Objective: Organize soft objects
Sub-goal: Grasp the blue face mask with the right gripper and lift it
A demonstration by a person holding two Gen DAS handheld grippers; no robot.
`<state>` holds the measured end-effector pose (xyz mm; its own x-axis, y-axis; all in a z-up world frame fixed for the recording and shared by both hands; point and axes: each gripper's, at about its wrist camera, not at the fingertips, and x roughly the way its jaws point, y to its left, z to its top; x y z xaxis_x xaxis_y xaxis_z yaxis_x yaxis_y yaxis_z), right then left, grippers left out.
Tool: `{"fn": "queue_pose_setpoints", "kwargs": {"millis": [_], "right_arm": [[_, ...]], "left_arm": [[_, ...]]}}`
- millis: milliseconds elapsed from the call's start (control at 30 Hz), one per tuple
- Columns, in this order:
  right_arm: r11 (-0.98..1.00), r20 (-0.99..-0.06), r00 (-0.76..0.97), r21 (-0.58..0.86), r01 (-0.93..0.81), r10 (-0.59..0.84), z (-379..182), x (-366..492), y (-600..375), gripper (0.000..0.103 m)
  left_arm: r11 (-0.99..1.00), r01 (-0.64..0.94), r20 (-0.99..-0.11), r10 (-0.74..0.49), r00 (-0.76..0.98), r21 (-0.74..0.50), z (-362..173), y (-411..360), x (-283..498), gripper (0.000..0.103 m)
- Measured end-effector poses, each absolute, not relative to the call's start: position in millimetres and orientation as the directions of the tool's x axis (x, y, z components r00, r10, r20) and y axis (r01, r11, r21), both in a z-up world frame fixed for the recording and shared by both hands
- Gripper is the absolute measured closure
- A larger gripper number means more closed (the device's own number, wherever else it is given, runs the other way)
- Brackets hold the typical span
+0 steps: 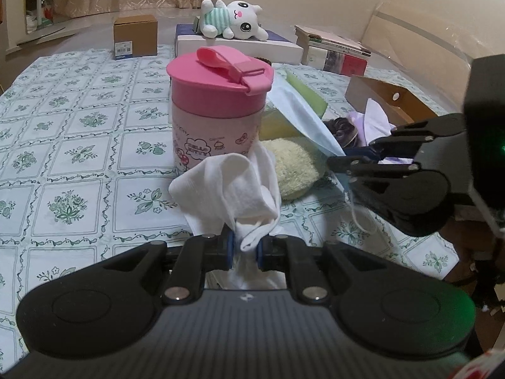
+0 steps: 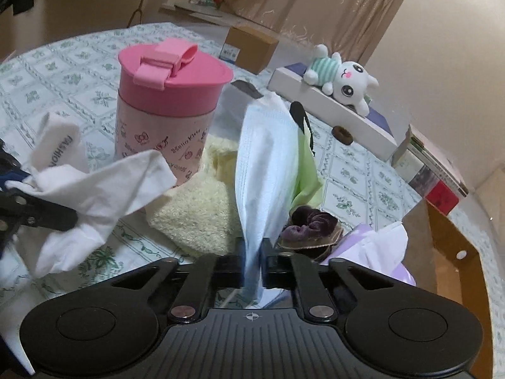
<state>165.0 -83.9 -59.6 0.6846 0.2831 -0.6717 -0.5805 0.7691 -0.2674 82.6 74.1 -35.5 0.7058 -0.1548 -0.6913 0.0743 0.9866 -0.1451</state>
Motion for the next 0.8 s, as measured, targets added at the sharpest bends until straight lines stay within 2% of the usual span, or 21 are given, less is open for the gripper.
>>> {"fn": "queue_pose_setpoints", "kwargs": {"millis": [433, 800], "right_arm": [[0.841, -0.594, 0.663, 0.041, -0.54, 0.455, 12, 110, -131, 0.101], [0.898, -0.56, 0.717, 0.123, -0.423, 0.415, 43, 74, -211, 0.101]], "left_arm": [[0.992, 0.067, -0.658, -0.12, 0.744, -0.105, 2, 57, 50, 0.091], [0.982, 0.166, -0.627, -0.183, 0.758, -0.086, 35, 0, 51, 0.091]]}}
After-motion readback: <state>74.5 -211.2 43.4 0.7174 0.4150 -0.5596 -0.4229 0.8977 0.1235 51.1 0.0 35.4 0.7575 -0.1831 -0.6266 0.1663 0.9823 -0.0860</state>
